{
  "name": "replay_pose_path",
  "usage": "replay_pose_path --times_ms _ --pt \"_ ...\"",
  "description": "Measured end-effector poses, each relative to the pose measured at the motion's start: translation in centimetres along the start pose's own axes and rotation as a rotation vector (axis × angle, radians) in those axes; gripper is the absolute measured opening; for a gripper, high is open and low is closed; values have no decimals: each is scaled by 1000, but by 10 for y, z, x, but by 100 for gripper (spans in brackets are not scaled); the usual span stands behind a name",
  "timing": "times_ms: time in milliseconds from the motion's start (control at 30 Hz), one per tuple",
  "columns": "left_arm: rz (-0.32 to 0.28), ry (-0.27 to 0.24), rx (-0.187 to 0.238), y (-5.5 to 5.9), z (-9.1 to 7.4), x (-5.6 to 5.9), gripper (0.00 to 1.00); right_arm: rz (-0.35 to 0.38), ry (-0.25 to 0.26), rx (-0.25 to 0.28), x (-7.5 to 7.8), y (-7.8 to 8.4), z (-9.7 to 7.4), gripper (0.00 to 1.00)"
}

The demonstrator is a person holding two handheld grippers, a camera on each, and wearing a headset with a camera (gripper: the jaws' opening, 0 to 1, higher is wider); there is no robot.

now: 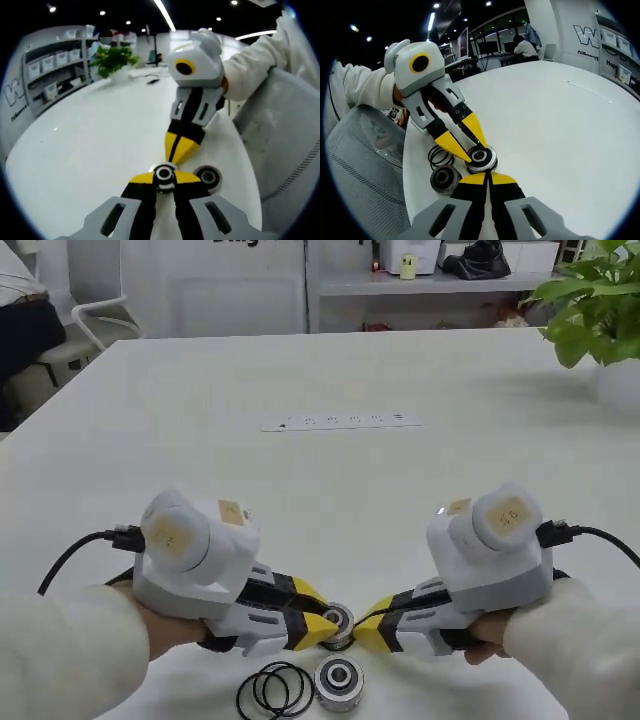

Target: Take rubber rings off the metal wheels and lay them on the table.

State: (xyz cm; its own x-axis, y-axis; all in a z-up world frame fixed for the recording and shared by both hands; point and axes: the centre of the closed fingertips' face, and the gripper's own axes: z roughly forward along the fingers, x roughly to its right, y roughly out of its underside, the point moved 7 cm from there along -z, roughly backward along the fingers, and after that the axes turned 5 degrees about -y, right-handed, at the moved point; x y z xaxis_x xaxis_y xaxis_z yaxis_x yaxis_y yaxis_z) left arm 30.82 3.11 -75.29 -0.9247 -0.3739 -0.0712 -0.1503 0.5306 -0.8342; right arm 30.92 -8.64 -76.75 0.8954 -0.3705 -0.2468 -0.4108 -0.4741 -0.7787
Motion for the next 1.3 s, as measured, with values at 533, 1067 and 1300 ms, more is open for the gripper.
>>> replay_pose_path --times_ms 533,1067,1300 --pt "6 -9 18 2 -1 0 13 202 -15 94 5 0 -7 0" --pt "15 -18 18 2 0 0 13 212 -12 111 0 -10 -6 0" --pt "15 -18 19 2 0 0 13 202 -14 108 -1 -11 -5 0"
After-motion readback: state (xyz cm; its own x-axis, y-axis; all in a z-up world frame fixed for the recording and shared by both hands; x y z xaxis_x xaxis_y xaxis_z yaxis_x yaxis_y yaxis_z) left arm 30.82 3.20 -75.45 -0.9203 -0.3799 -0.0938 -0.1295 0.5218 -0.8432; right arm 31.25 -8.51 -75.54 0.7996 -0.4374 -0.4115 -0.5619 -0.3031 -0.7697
